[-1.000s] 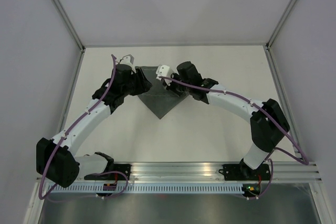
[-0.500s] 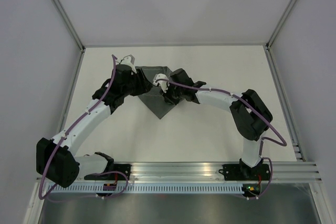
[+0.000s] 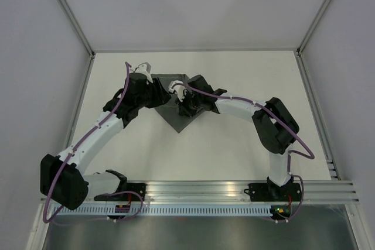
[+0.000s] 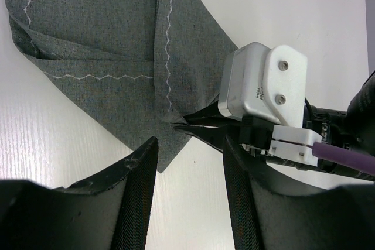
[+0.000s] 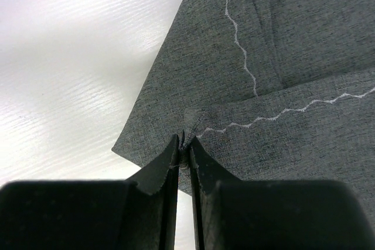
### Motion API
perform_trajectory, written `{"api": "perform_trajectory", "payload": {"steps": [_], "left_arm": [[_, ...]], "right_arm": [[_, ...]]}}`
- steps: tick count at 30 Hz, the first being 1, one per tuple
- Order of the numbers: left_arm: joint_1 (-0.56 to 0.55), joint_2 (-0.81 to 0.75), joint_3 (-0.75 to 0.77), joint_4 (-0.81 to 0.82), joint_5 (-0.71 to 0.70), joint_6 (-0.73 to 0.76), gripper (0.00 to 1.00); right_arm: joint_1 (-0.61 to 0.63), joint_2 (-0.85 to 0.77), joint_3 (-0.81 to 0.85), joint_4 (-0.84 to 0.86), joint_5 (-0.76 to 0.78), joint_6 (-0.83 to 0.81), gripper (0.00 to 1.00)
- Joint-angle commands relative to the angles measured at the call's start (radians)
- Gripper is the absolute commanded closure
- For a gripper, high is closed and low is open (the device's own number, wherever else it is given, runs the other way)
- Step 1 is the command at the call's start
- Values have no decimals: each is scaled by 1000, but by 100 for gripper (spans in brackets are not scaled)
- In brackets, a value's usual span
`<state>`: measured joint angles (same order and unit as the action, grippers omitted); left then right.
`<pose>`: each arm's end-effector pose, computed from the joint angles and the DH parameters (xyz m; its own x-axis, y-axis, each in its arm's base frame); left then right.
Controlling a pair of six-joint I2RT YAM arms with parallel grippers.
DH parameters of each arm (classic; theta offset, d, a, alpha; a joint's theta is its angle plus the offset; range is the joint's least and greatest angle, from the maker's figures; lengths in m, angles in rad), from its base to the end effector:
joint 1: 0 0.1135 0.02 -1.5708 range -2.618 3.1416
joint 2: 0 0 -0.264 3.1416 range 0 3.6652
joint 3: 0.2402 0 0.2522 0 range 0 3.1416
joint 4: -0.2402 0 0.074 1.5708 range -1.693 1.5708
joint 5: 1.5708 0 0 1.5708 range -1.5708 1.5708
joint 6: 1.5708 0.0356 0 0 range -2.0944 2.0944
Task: Fold the napkin, place the utensils inside, and roll it up
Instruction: Fold the napkin
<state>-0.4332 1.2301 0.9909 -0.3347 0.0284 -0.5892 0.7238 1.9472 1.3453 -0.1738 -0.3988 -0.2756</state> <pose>0.2501 -0.1168 0.3031 -0.6549 -0.3091 -0.6896 0.0930 0.8726 -0.4795 0.3124 0.2946 0.1950 -0.2823 -0.5841 -0.7610 -0.9299 0.3616 0.0674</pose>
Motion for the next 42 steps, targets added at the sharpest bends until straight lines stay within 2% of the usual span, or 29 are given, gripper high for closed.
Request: {"api": "perform_trajectory", "payload": {"steps": [1, 10, 15, 20, 24, 35, 42], "left_arm": [[4, -26, -3, 25, 16, -38, 47], [4, -29, -5, 28, 19, -34, 47], [4, -30, -5, 28, 19, -32, 46], [4, -34, -5, 29, 16, -27, 44], [4, -40, -3, 29, 4, -27, 42], [4, -38, -12, 36, -24, -49, 41], [27, -20, -90, 83, -101, -106, 46]], "right_arm": [[2, 21, 35, 23, -67, 26, 84], [2, 39, 29, 2, -113, 39, 83], [2, 52, 32, -12, -135, 38, 75], [2, 36, 22, -21, -150, 30, 53], [2, 12, 23, -39, -169, 32, 49], [-15, -24, 28, -102, -232, 36, 49], [-148, -60, 63, -130, -238, 53, 49]]}}
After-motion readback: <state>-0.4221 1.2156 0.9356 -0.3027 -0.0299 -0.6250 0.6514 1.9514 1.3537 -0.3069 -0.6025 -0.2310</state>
